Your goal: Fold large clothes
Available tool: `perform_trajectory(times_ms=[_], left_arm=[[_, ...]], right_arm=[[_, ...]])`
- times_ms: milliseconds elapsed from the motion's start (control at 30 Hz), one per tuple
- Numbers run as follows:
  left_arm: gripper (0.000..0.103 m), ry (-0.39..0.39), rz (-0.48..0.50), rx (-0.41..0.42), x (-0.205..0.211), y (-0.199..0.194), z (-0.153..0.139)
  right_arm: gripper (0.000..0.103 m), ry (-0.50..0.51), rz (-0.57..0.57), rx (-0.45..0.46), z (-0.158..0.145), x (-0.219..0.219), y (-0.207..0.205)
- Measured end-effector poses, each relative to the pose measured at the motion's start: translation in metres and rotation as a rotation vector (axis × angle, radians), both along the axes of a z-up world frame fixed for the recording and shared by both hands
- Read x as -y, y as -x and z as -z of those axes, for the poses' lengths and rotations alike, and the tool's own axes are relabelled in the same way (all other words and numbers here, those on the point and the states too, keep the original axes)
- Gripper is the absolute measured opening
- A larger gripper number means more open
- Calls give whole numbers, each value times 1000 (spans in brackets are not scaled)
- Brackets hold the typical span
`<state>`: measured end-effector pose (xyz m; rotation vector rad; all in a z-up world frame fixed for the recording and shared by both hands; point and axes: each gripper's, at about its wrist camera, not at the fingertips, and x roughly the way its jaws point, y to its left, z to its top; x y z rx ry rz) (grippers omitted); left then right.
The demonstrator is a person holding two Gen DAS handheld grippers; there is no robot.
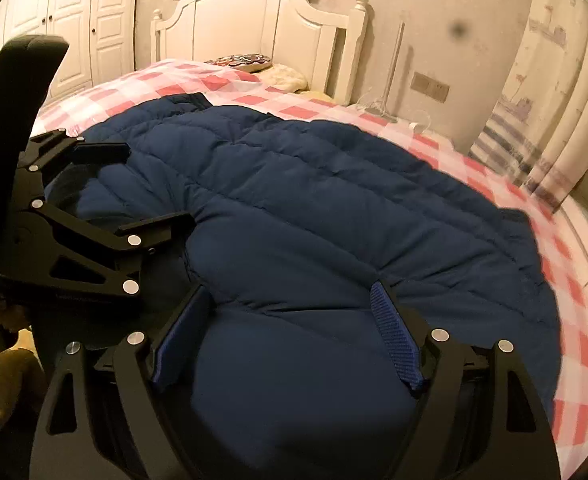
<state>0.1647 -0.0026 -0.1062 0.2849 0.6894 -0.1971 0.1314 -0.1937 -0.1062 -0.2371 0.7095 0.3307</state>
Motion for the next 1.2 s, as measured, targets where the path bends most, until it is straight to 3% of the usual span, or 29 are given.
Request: perform_trajectory(times_ms=[1200], left_arm=[[101, 6, 1, 2, -3, 3, 1]], right_arm=[[76, -11, 6, 36, 8, 0, 8]])
